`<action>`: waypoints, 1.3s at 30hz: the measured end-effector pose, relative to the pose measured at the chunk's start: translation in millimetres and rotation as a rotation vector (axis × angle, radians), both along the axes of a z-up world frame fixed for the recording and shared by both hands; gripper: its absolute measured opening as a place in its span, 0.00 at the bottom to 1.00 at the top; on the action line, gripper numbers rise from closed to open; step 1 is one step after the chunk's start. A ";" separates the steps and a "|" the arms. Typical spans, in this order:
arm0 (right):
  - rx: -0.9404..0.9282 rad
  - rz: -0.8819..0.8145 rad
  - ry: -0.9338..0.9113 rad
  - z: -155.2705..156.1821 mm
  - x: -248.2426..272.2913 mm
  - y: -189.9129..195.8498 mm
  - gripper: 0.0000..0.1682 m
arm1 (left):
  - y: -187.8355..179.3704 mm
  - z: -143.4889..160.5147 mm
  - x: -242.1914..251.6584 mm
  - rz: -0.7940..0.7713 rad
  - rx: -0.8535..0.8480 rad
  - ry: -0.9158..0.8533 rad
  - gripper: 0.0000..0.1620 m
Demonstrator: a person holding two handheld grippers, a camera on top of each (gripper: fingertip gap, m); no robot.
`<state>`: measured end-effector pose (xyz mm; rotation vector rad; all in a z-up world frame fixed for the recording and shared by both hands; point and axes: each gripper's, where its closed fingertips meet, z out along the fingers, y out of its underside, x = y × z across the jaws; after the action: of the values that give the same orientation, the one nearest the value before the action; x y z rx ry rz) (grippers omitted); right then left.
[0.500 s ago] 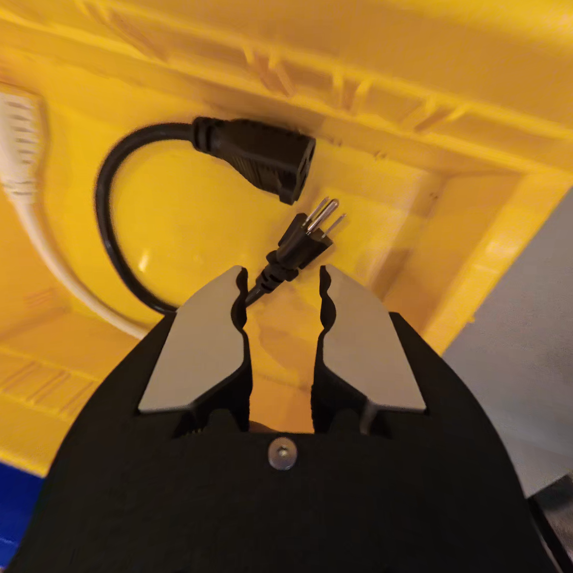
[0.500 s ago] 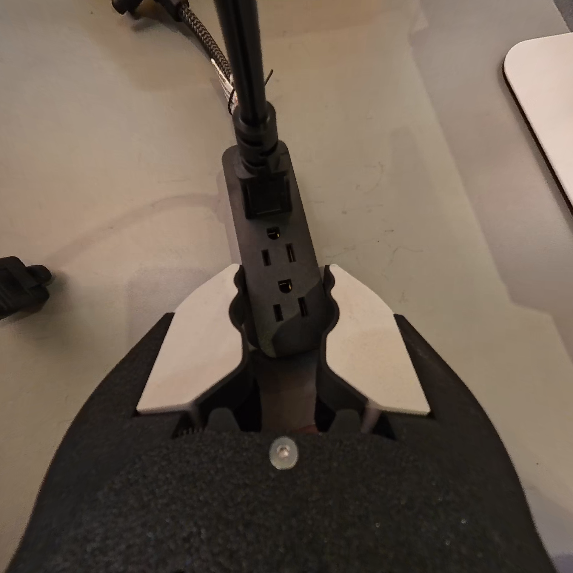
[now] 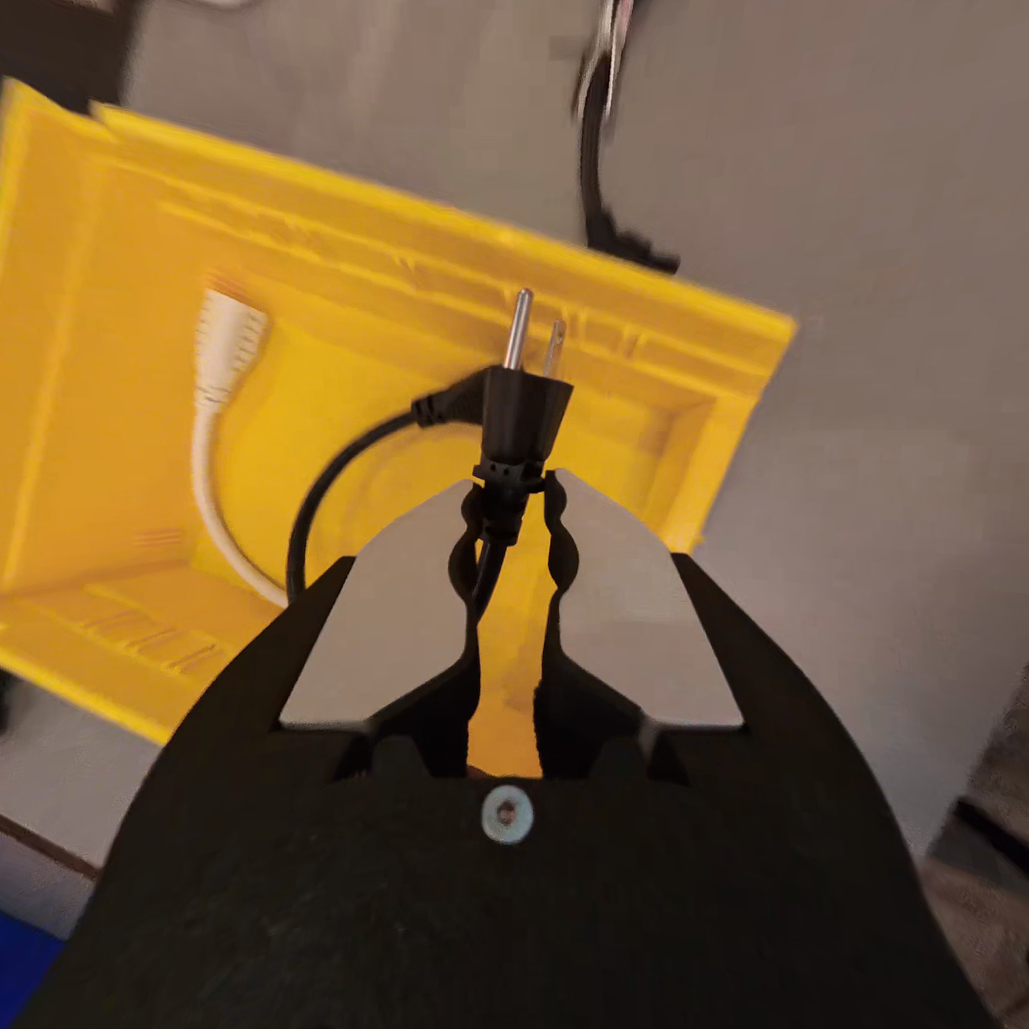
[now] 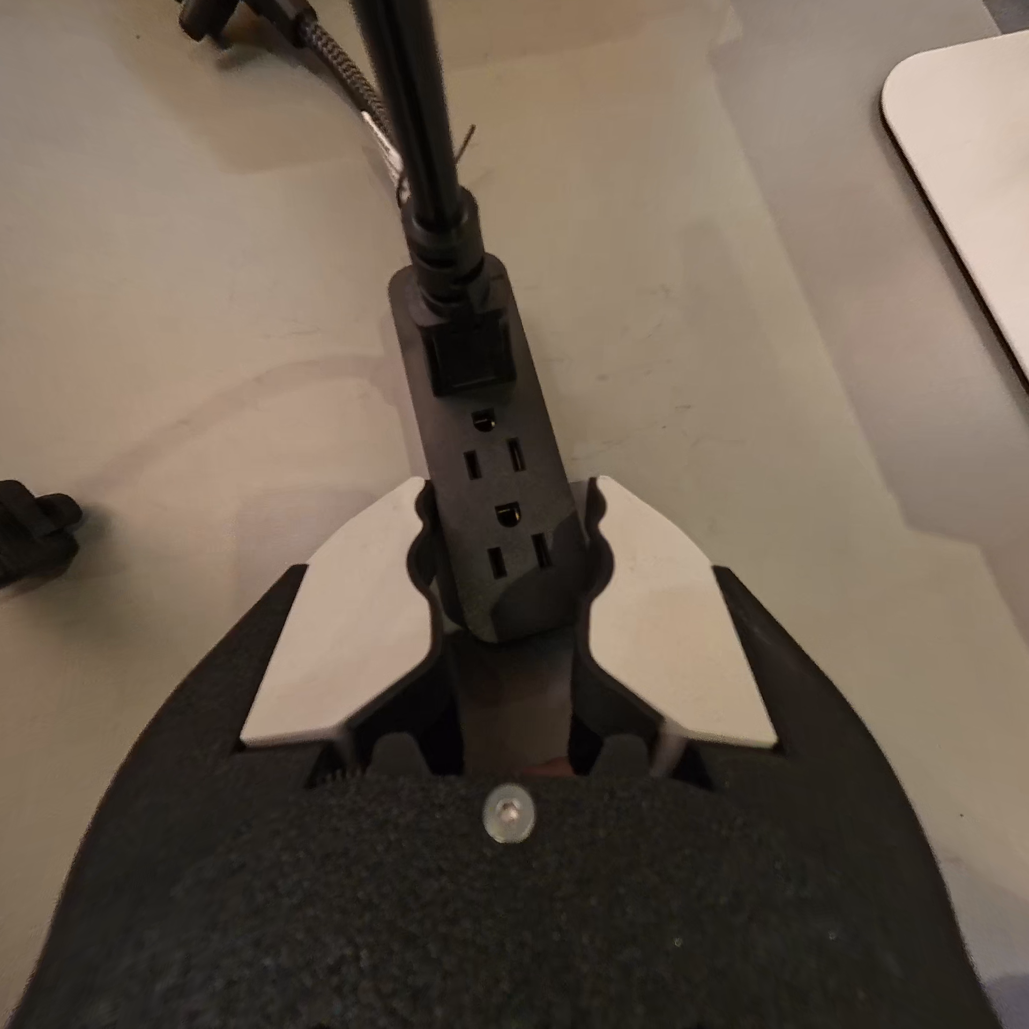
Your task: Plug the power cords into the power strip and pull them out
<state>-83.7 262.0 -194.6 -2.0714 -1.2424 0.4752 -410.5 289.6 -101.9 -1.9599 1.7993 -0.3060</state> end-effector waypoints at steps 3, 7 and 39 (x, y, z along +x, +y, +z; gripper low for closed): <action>0.052 -0.040 0.031 10.3 1.4 5.1 0.42 | -9.0 63.1 0.1 0.039 0.005 -0.183 0.12; 0.139 -0.110 0.165 51.3 2.3 10.8 0.42 | -27.3 149.3 -4.7 0.039 0.059 -0.335 0.12; 0.519 0.357 0.148 171.1 -137.5 -170.9 0.32 | -198.2 77.9 185.7 -0.539 -1.011 -0.317 0.12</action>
<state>-221.1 91.1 -23.5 -1.3668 -1.4676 0.4005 -224.8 91.4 -24.0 -1.7113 2.1037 -1.8813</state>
